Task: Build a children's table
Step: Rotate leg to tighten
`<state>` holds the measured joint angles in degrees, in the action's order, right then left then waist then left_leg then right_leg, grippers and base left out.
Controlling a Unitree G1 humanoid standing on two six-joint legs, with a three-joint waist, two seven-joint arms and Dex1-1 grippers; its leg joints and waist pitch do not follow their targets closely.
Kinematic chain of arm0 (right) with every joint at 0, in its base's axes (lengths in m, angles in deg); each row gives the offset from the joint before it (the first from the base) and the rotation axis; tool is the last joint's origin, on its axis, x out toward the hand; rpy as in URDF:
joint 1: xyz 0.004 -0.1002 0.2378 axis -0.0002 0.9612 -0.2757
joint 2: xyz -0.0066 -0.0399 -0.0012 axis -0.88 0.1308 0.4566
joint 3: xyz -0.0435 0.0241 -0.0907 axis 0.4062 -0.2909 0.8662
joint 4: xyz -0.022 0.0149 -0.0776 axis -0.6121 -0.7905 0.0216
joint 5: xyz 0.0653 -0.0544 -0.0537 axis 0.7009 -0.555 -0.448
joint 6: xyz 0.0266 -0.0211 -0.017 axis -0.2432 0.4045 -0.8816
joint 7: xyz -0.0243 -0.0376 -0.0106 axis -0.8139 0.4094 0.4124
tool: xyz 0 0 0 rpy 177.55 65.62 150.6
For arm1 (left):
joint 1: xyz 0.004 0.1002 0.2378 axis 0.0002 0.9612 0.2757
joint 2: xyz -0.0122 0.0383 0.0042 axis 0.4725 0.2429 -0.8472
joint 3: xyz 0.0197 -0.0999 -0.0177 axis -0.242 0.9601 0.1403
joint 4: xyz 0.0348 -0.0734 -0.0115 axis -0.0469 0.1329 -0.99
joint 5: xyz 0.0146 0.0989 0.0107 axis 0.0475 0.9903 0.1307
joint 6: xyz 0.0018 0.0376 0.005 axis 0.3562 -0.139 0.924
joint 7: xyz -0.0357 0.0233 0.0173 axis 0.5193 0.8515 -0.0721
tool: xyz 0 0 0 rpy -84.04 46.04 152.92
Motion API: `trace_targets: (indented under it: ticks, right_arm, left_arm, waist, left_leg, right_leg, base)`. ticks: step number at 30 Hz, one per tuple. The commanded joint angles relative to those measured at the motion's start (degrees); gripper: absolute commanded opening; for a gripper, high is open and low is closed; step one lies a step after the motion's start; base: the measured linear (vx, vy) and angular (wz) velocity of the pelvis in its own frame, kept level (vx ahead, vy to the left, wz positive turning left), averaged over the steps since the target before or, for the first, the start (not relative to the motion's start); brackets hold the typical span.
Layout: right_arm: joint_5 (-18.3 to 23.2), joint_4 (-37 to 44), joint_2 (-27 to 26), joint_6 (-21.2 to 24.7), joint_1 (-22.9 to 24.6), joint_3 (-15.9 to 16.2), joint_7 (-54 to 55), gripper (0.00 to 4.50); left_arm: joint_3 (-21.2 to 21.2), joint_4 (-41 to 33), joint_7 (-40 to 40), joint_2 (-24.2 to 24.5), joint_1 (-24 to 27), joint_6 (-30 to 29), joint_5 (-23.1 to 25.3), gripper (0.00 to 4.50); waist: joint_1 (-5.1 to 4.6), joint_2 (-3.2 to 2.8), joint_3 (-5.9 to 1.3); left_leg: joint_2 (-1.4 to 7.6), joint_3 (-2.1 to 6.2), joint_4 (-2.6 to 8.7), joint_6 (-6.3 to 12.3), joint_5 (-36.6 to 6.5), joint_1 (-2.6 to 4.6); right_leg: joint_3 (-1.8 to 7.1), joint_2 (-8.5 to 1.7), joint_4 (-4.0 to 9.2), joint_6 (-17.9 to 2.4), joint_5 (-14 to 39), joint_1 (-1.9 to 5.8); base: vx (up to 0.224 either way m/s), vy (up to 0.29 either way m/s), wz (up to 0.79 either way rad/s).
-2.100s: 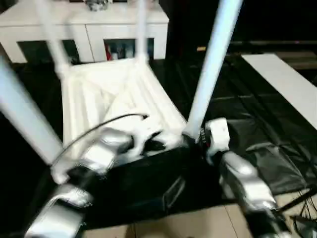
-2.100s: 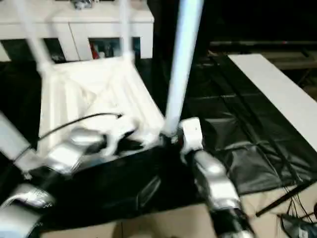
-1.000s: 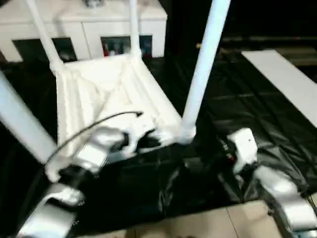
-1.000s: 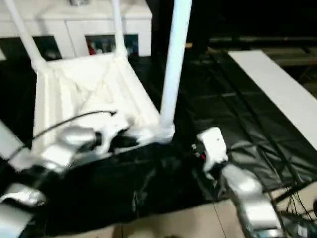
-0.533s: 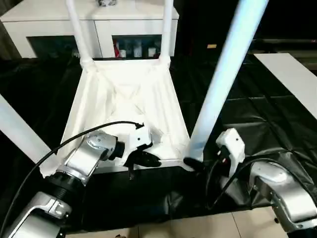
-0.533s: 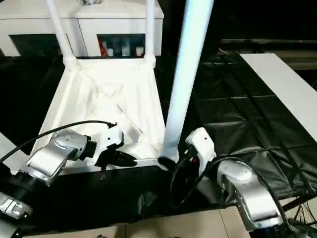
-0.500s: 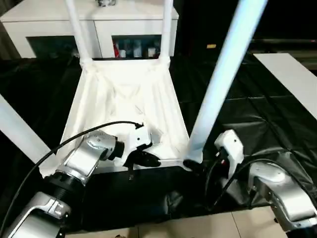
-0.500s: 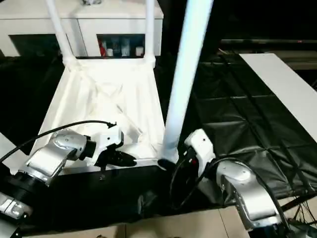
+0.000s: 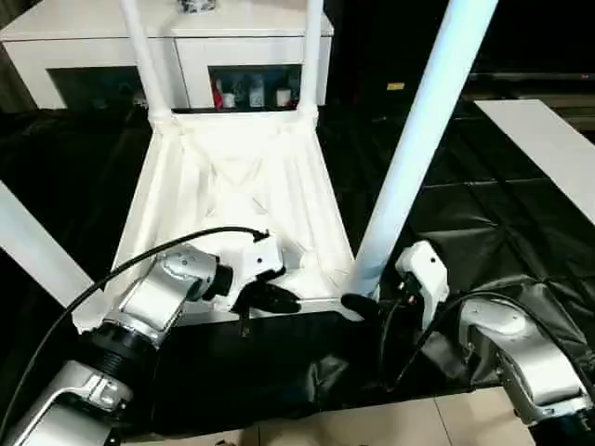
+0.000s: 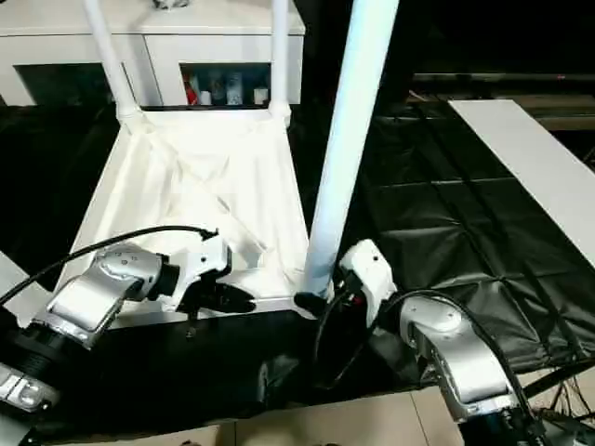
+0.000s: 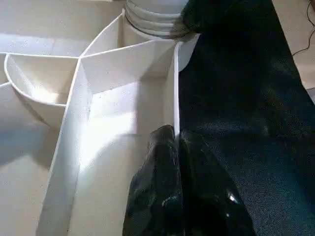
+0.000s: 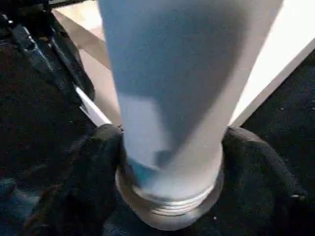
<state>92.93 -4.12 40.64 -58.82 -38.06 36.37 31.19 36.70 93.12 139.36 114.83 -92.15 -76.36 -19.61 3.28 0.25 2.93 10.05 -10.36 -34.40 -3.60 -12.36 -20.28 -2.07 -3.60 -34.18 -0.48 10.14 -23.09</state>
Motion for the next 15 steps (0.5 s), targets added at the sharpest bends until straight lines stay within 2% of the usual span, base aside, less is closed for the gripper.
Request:
trace_targets:
  ticks: [1,2,13,15]
  right_arm:
    - [-0.53,-0.92,0.53,-0.64,-0.25,-0.13,0.02,3.0]
    - [-0.62,-1.0,0.63,-0.69,-0.19,-0.05,-0.16,2.82]
    - [-1.32,-2.01,0.27,-0.7,0.37,0.43,-0.2,2.64]
    - [-2.78,-4.41,-2.09,-1.42,-0.47,-0.43,4.56,2.64]
  left_arm:
    - [-2.46,-1.13,2.11,0.43,0.82,-0.97,0.31,0.0]
    - [-2.46,-1.19,2.06,0.42,0.84,-1.04,0.32,0.0]
    - [-2.72,-1.81,2.68,1.06,1.39,-2.13,0.2,0.0]
    - [-1.63,-0.45,-0.33,-0.49,1.02,-2.25,0.34,0.0]
  waist:
    - [-0.07,0.22,-3.56]
    - [-0.06,0.25,-3.57]
    - [-0.09,0.29,-3.54]
    - [-0.16,0.23,-3.51]
  left_leg:
    - [2.99,0.83,4.02,3.94,-4.95,0.18]
    - [3.0,0.81,4.0,3.99,-4.93,0.2]
    - [2.96,0.79,4.0,3.98,-5.59,0.25]
    - [3.0,0.78,4.03,3.67,-5.87,0.3]
  right_leg:
    - [2.46,-4.31,2.85,-14.89,5.39,3.12]
    - [2.46,-4.32,2.84,-14.95,5.26,3.13]
    - [2.43,-4.27,2.88,-15.03,5.98,3.14]
    - [2.44,-4.3,2.94,-15.01,6.48,3.02]
  base:
    - [0.0,0.0,0.0]
    - [0.0,0.0,0.0]
    - [0.0,0.0,0.0]
    - [0.0,0.0,0.0]
